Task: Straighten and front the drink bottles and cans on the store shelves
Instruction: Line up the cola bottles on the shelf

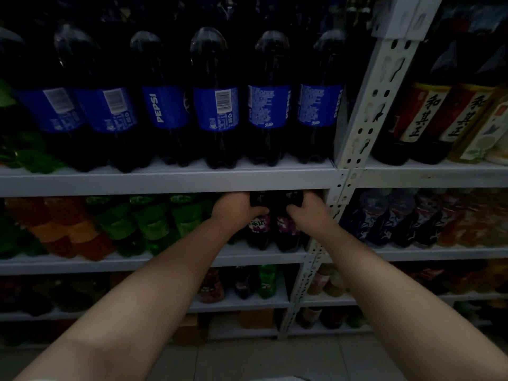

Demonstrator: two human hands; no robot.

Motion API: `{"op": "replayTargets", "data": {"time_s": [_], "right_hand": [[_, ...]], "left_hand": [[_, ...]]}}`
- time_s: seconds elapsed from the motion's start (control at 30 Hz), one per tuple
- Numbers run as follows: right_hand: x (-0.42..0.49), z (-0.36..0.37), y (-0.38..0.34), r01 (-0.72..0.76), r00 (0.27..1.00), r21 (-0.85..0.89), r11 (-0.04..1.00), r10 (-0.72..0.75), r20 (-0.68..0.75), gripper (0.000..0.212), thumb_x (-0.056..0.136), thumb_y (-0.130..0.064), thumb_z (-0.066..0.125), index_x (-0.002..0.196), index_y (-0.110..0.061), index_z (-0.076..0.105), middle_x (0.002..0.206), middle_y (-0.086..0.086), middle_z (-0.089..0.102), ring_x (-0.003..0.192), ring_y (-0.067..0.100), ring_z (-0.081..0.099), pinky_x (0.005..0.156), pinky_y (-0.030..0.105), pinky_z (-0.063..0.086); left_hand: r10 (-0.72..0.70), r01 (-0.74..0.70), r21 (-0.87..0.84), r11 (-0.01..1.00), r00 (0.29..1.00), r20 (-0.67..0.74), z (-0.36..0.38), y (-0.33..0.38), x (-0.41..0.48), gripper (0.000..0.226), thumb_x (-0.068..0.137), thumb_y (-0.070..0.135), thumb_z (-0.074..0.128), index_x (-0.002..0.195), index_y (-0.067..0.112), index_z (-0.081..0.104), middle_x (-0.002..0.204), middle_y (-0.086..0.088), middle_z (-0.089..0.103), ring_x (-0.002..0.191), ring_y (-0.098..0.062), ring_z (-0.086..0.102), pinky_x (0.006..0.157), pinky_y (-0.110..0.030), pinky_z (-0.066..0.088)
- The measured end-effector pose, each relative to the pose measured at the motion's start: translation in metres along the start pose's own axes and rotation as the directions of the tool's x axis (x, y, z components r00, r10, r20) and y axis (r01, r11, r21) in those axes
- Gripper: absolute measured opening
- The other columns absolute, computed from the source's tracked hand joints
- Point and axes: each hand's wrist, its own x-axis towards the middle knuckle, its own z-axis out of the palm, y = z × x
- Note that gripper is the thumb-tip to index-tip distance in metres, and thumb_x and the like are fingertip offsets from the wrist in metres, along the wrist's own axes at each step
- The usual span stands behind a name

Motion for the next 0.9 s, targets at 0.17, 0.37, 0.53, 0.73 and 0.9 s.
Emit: {"op": "replayTargets", "data": {"time_s": [0.17,0.37,0.53,0.73,0.9], "right_hand": [[-0.006,0.004,-0.004,-0.029,0.975,-0.264,0.964,-0.031,-0.221,0.063,0.072,-0.05,0.075,0.114,-0.008,0.052,0.102,0.011,0.059,0.091,0.026,0.058,0.071,0.028,0.048],[-0.015,0.021,0.001,0.072,0.968,-0.11,0.991,-0.096,-0.231,0.078,0.08,-0.031,0.067,0.143,-0.009,0.024,0.138,0.017,0.033,0.127,0.031,0.032,0.106,0.036,0.027],[-0.017,0.011,0.007,0.089,0.969,-0.157,0.984,-0.122,-0.214,0.066,0.081,-0.021,0.07,0.136,-0.007,0.035,0.128,0.017,0.049,0.119,0.035,0.045,0.097,0.041,0.04],[-0.026,0.015,0.006,0.05,0.955,-0.211,0.976,-0.109,-0.277,0.057,0.082,-0.027,0.068,0.127,-0.003,0.042,0.119,0.018,0.052,0.111,0.034,0.049,0.087,0.039,0.044],[-0.011,0.005,0.01,0.081,0.99,-0.102,0.992,-0.091,-0.103,0.065,0.082,-0.019,0.069,0.136,-0.009,0.035,0.13,0.015,0.051,0.12,0.032,0.047,0.096,0.031,0.035]], "left_hand": [[0.007,-0.005,0.063,0.998,0.999,-0.036,0.002,0.002,0.0,0.069,0.071,0.057,0.072,0.122,0.016,0.052,0.108,-0.007,0.063,0.095,-0.023,0.06,0.07,-0.026,0.047],[0.012,-0.01,0.093,0.996,1.0,-0.022,0.0,-0.001,0.0,0.067,0.071,0.057,0.072,0.12,0.016,0.052,0.104,-0.006,0.063,0.091,-0.022,0.06,0.066,-0.025,0.043],[0.056,-0.054,0.114,0.992,0.998,-0.016,0.001,-0.006,0.0,0.054,0.076,0.055,0.067,0.112,0.016,0.056,0.093,-0.005,0.063,0.081,-0.02,0.06,0.061,-0.024,0.042],[0.07,-0.066,0.11,0.992,0.997,-0.03,0.001,-0.005,-0.001,0.06,0.075,0.054,0.069,0.119,0.016,0.054,0.1,-0.007,0.064,0.088,-0.023,0.061,0.066,-0.026,0.047],[0.077,-0.079,0.112,0.991,0.997,0.026,-0.004,-0.003,-0.001,0.057,0.08,0.051,0.066,0.121,0.013,0.052,0.103,-0.01,0.063,0.092,-0.025,0.059,0.072,-0.029,0.05]]}}
